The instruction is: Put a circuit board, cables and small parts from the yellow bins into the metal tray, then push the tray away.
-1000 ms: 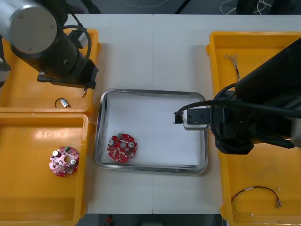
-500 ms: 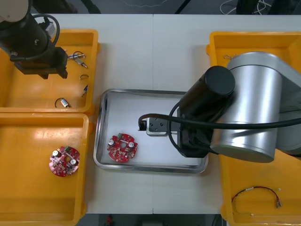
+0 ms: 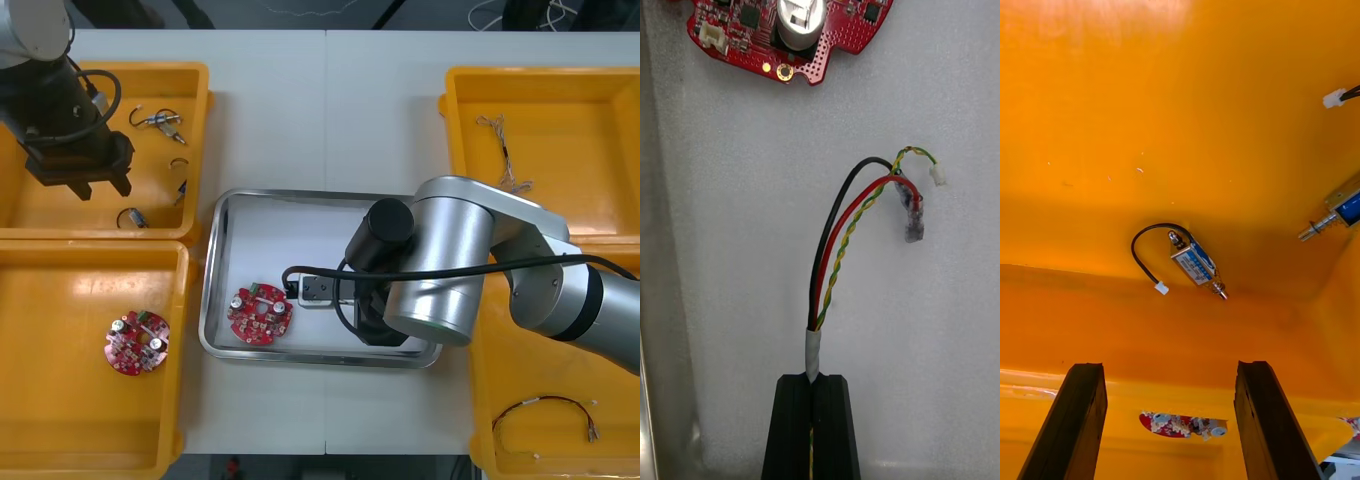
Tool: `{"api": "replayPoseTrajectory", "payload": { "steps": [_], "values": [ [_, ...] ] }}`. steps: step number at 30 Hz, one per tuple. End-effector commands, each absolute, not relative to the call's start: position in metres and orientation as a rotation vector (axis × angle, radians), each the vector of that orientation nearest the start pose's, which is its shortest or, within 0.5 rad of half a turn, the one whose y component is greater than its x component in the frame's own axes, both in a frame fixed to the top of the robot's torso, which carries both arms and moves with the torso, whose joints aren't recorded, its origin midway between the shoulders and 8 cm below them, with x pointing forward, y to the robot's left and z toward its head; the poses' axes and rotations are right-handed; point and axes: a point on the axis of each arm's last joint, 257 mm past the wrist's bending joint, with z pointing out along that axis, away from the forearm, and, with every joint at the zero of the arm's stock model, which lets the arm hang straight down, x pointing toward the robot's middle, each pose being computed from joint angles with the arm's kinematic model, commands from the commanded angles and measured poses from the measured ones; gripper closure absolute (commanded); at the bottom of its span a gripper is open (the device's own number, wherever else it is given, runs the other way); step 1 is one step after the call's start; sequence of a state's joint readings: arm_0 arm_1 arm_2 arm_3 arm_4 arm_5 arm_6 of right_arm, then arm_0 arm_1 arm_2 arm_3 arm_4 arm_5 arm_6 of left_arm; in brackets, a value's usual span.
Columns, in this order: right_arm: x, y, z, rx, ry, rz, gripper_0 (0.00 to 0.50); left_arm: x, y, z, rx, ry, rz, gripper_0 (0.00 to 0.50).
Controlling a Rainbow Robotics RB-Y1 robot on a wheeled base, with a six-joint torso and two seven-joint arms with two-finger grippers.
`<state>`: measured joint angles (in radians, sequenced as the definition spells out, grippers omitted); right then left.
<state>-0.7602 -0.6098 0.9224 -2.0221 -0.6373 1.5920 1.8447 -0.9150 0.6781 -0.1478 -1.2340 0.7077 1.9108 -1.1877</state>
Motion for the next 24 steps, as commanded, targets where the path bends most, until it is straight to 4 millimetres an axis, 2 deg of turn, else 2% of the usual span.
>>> {"api": "replayPoseTrajectory", "payload": {
  "steps": [1, 8, 9, 10, 11, 13, 14, 17, 24],
  "values": [
    [0.389, -0.043, -0.266, -2.005, 1.873, -0.287, 0.5, 0.524, 0.303, -0.154, -0.096, 2.92, 0.028, 0.0],
    [0.383, -0.036, -0.28, -2.014, 1.902, -0.251, 0.5, 0.537, 0.295, -0.173, -0.092, 2.902, 0.013, 0.0],
    [0.381, -0.035, -0.282, -2.013, 1.91, -0.244, 0.47, 0.539, 0.294, -0.175, -0.092, 2.897, 0.006, 0.0],
    [0.38, -0.035, -0.284, -2.015, 1.914, -0.24, 0.366, 0.542, 0.291, -0.178, -0.088, 2.892, -0.003, 0.0],
    [0.38, -0.035, -0.285, -2.014, 1.916, -0.241, 0.311, 0.543, 0.29, -0.18, -0.092, 2.891, -0.008, 0.0],
    [0.38, -0.037, -0.287, -2.003, 1.925, -0.246, 0.132, 0.545, 0.288, -0.186, -0.092, 2.893, -0.021, 0.0],
    [0.381, -0.037, -0.288, -1.998, 1.925, -0.251, 0.074, 0.545, 0.287, -0.19, -0.092, 2.896, -0.017, 0.0],
    [0.382, -0.04, -0.289, -1.987, 1.935, -0.259, 0.007, 0.545, 0.288, -0.197, -0.083, 2.904, 0.003, 0.0],
    [0.393, -0.041, -0.277, -1.936, 1.95, -0.262, 0.0, 0.547, 0.291, -0.211, -0.085, 2.909, 0.029, 0.0]
  ]
}}
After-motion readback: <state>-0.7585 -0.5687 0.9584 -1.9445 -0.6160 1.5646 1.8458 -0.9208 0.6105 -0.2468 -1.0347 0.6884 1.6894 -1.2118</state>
